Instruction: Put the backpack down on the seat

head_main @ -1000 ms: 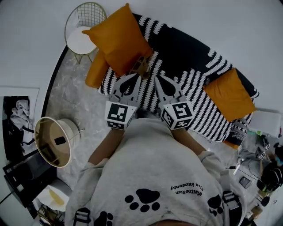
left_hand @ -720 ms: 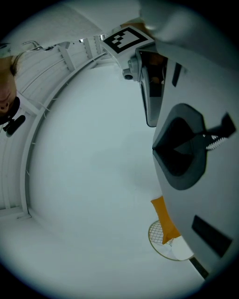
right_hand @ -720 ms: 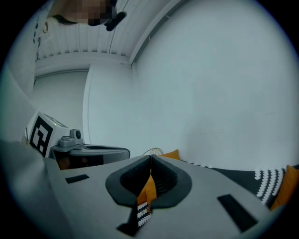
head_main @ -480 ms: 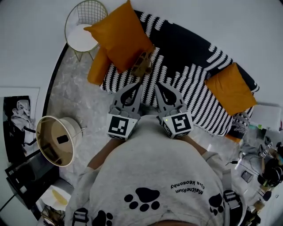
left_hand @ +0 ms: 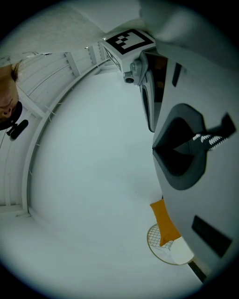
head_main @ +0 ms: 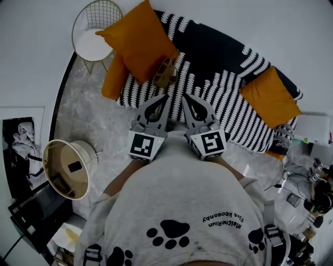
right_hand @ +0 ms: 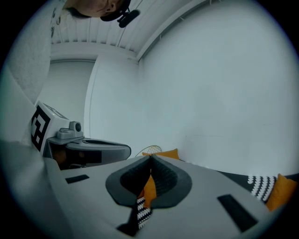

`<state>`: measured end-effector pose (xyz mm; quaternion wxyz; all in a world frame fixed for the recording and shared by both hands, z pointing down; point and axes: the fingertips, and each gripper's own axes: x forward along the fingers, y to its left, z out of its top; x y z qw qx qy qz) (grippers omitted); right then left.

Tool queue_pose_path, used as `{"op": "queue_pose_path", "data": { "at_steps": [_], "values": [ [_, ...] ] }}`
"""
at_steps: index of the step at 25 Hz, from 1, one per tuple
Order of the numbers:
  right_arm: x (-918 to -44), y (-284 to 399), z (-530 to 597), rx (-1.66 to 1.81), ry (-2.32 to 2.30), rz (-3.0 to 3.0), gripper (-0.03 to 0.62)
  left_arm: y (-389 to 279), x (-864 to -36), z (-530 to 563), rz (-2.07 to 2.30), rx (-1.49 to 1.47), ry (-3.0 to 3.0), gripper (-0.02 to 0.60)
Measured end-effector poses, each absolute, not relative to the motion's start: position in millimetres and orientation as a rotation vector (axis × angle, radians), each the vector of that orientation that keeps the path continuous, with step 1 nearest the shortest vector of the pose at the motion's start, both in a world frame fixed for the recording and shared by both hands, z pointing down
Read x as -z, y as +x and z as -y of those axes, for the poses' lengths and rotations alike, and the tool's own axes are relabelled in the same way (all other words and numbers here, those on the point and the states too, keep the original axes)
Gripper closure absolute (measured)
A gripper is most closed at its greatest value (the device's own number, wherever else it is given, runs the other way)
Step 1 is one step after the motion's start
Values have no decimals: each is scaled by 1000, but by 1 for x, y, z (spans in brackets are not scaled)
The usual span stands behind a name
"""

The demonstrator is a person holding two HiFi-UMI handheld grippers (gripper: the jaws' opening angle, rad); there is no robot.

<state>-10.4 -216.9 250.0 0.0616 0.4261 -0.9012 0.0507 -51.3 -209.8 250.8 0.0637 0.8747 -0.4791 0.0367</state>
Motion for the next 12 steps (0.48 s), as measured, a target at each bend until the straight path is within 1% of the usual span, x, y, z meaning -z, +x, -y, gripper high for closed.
{"op": "queue_pose_path", "data": {
  "at_steps": [2, 12],
  "values": [
    [-252, -13, 213, -150, 1297, 2719, 560, -53, -249, 208, 1449, -59, 2655, 561],
    [-269, -41, 202, -171, 1326, 2723, 560, -83, -272, 197, 1406, -176, 2664, 561]
  ]
}}
